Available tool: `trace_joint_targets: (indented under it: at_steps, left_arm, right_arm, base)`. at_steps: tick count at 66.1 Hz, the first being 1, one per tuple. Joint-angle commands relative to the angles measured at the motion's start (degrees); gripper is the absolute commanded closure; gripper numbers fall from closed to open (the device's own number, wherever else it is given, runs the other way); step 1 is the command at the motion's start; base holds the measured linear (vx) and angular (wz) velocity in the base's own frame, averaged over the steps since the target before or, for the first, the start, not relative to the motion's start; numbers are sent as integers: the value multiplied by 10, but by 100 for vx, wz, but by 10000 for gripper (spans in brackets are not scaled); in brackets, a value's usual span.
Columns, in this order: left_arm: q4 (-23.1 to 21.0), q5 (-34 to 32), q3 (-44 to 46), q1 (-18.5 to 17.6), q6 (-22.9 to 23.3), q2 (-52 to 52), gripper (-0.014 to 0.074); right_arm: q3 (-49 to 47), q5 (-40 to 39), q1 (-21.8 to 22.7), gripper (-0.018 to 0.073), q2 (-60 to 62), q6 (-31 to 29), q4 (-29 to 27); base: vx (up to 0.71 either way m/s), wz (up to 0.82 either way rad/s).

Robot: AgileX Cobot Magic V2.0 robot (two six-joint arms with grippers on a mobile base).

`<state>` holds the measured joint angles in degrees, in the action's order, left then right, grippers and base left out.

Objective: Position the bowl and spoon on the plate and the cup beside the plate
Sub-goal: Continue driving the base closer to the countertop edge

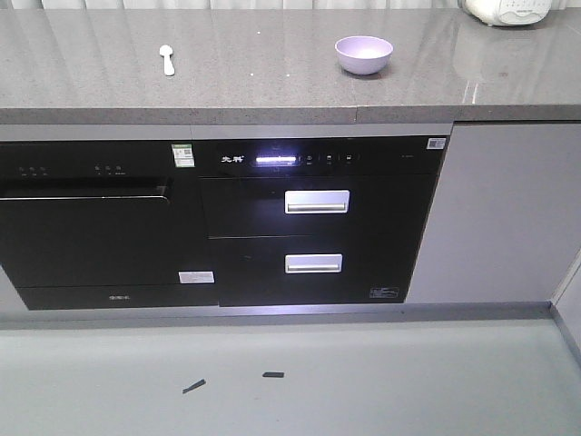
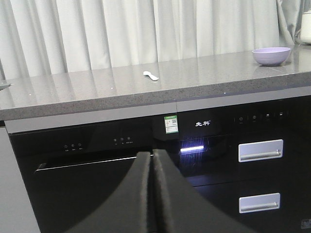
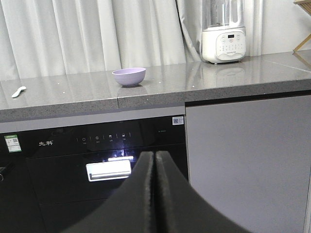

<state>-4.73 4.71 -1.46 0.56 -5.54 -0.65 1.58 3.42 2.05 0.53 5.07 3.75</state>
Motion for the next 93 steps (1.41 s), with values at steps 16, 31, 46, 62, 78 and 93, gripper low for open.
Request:
trace_joint_targets:
  at_steps: [16, 31, 46, 62, 78, 93]
  left_arm:
    - [-5, -39, -17, 0, 5, -9, 602]
    - [-5, -39, -17, 0, 5, -9, 602]
    - [-5, -39, -17, 0, 5, -9, 602]
    - [-5, -39, -17, 0, 5, -9, 602]
    - [-5, -39, -17, 0, 5, -9, 602]
    - [-5, -39, -17, 0, 5, -9, 602]
  right_arm:
    - [9, -44, 2, 564, 8, 1, 2]
    - [9, -43, 2, 564, 8, 1, 2]
    - [9, -43, 2, 564, 8, 1, 2]
    - [9, -43, 2, 564, 8, 1, 2]
    - [9, -43, 2, 564, 8, 1, 2]
    - [9, -44, 2, 564, 8, 1, 2]
  base:
    - [10, 0]
    - [9, 1]
    - [9, 1]
    - [8, 1]
    - [8, 2]
    - [7, 2]
